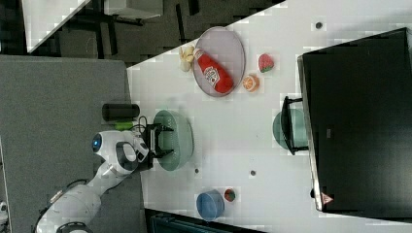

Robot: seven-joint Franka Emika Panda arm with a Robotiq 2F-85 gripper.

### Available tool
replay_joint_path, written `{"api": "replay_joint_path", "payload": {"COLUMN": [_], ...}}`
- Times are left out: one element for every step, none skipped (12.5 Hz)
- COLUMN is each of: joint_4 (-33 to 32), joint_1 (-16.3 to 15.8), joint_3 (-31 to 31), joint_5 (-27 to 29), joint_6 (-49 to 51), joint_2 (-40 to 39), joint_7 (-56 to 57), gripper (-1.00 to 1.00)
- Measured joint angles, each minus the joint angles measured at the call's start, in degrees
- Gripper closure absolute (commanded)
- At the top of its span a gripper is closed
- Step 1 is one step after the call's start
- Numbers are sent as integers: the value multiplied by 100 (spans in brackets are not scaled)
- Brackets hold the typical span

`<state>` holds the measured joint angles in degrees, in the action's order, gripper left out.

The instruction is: Drag strainer right to left.

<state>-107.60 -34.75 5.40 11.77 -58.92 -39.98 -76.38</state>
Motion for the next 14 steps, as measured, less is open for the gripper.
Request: {"api": "replay_joint_path", "payload": {"joint_4": [11,11,-6,-45,-62,-84,-140,-269,-408,-425,-420,-280,-95,73], "joint_1": [-22,-42,-76,-157,-171,-229,-319,-386,-417,-484,-498,-495,-484,-478], "joint_3": [38,54,42,-40,-34,-79,-186,-332,-481,-740,-1006,-1297,-1624,-2010], "joint_5": [-29,-69,-156,-190,-257,-322,-329,-359,-397,-394,-350,-333,-339,-385], "joint_6": [22,0,17,112,319,739,1133,1404,1623,1894,2037,2165,2350,2638], "joint_2": [-3,-8,6,42,90,207,394,697,1077,1491,1943,2325,2682,3068], "joint_7": [-17,-17,22,101,235,515,845,1220,1611,2039,2504,2924,3343,3693], "gripper": [-100,-100,-100,-100,-100,-100,-100,-100,-100,-100,-100,-100,-100,-100]}}
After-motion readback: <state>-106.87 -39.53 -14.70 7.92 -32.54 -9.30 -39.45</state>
